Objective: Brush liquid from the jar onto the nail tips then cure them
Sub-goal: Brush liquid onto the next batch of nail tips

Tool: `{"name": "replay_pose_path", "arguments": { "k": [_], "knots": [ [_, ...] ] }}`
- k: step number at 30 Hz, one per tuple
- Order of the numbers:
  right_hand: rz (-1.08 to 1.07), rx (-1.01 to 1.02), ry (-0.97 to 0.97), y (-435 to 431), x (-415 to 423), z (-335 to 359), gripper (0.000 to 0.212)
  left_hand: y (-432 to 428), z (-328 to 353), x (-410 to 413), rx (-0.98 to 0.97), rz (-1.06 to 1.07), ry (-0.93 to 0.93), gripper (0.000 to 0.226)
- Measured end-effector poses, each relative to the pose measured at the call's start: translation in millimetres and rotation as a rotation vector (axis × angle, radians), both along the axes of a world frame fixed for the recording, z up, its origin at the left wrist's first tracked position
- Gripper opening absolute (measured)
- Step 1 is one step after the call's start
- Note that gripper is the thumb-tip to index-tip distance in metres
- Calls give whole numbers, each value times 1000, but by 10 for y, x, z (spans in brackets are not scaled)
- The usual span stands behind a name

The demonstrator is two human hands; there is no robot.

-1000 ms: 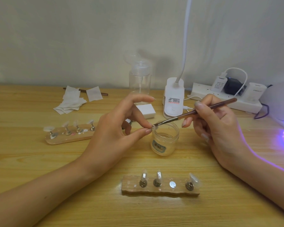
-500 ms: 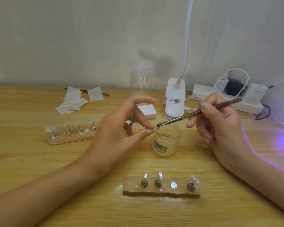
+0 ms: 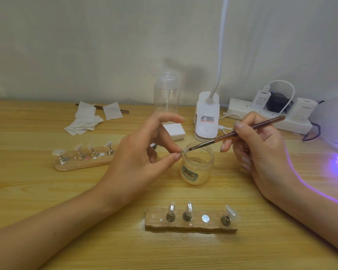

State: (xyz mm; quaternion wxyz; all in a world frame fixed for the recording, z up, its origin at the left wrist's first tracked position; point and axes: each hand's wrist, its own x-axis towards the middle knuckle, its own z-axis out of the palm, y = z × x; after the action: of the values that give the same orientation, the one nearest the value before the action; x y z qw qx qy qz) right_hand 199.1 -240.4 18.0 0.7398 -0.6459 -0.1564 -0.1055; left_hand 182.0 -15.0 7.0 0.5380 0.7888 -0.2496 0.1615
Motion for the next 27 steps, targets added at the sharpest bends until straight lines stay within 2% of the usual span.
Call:
{"name": "replay_pose_path", "arguments": {
  "k": [8, 17, 27],
  "knots": [
    [80, -6, -98, 22, -27, 2, 21, 6, -14, 10, -14, -31, 11, 50],
    [8, 9, -66, 1, -7, -7, 24, 13, -27, 21, -21, -39, 15, 50],
    [60, -16, -106, 15, -20, -8, 19, 19, -39, 40, -52, -52, 43, 49]
  ]
}}
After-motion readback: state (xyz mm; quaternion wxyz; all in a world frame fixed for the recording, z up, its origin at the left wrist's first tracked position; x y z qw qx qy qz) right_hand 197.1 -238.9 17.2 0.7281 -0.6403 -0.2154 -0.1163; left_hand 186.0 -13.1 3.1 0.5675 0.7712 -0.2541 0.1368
